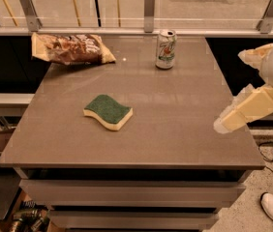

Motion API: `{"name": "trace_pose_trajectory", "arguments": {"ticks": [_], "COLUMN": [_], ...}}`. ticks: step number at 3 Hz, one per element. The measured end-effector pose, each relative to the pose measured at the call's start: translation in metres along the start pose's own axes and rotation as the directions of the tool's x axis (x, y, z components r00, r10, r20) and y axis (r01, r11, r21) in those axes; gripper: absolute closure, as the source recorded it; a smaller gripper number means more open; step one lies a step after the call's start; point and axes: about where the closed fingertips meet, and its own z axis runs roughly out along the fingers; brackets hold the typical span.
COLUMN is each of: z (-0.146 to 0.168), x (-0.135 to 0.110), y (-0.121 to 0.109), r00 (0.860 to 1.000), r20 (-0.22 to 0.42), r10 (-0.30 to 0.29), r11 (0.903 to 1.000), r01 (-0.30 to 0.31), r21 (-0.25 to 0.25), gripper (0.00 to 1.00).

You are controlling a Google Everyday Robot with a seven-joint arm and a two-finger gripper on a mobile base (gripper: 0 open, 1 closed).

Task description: Pick sponge

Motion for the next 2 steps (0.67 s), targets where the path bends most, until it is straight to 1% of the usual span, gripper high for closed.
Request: {"name": "trace_pose_trajectory", "arguments": {"ticks": [1,2], "z": [0.018,0.041], "x": [-0.004,-0.01], "y": [0.014,0.033], "r00": [0.992,0.978], "r20": [0.117,0.191], "r10": [0.055,0.081], "r11": [0.9984,0.9964], "r01": [-0.053,-0.074], "r21": [-0.019,-0.043], "gripper": [0.0,0.0]}}
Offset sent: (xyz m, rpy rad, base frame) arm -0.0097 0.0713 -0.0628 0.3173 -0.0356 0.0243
